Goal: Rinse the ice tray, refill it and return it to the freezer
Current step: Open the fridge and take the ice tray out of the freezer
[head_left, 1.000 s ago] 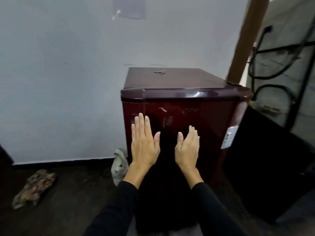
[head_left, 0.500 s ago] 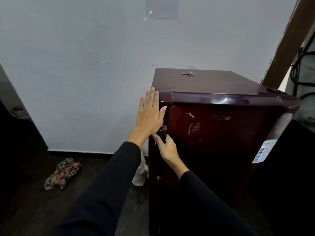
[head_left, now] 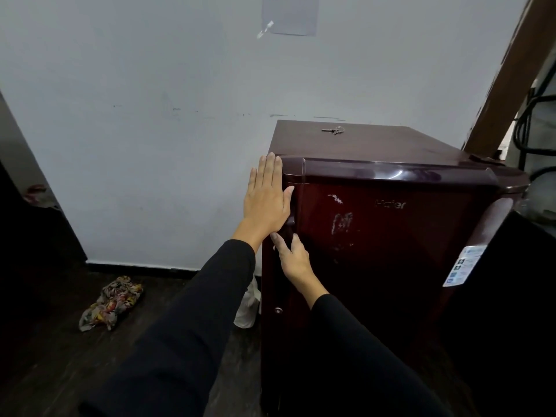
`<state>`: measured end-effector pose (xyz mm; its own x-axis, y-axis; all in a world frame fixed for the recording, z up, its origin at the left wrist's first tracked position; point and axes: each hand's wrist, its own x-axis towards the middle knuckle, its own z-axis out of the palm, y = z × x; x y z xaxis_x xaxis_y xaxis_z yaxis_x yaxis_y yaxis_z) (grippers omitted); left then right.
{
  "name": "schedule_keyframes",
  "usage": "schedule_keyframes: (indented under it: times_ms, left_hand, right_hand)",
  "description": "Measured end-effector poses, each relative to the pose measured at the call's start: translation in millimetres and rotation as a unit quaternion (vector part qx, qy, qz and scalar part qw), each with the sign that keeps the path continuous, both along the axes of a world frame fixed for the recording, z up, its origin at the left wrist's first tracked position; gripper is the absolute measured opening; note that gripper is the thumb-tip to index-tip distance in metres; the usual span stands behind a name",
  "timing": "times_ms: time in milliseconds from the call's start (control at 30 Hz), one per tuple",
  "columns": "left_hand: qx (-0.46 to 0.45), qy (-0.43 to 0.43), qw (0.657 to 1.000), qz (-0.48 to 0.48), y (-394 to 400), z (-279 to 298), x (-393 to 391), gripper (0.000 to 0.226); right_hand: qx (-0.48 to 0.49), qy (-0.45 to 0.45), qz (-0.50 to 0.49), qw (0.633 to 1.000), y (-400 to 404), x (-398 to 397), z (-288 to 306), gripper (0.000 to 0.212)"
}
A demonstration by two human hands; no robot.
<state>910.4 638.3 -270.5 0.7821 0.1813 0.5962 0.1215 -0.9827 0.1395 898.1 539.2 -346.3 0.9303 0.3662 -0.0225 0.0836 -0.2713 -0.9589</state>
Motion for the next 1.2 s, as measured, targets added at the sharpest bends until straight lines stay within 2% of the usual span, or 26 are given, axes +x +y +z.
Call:
schedule_keyframes:
  times_ms: [167,333,467,600,733,933,1033,1100,1200]
  left_hand:
    - [0.015,0.008,1.0,0.01,-9,1,-17,0.064]
    - [0.016,-0.016,1.0,-0.005,-31,-3,-62,0.063]
    - [0.01,-0.033,0.999,-0.003,-60,-5,-102,0.063]
    - [0.025,-0.05,0.998,-0.01,-91,-7,-140,0.064]
    - [0.02,-0.087,0.995,-0.047,-120,-10,-174,0.06]
    - [-0.08,-0.149,0.975,-0.142,-167,-20,-219,0.056]
    - [-0.164,-0.177,0.954,-0.181,-186,-34,-237,0.06]
    - [-0.228,-0.179,0.938,-0.192,-194,-48,-245,0.061]
    - [-0.267,-0.163,0.932,-0.181,-198,-71,-250,0.06]
  right_hand:
    - [0.013,-0.001,0.009,1.0,-12,-15,-3,0.08]
    - [0.04,-0.024,0.005,0.999,-40,-57,-6,0.057]
    - [0.034,-0.032,0.009,0.999,-70,-94,-8,0.063]
    - [0.041,-0.061,-0.011,0.997,-103,-128,-13,0.037]
    - [0.05,-0.103,-0.063,0.991,-131,-161,-24,0.054]
    - [0.052,-0.179,-0.178,0.966,-174,-196,-36,0.055]
    - [0.063,-0.219,-0.238,0.944,-197,-211,-40,0.058]
    - [0.071,-0.231,-0.274,0.931,-214,-218,-42,0.066]
    - [0.064,-0.247,-0.333,0.908,-240,-227,-44,0.057]
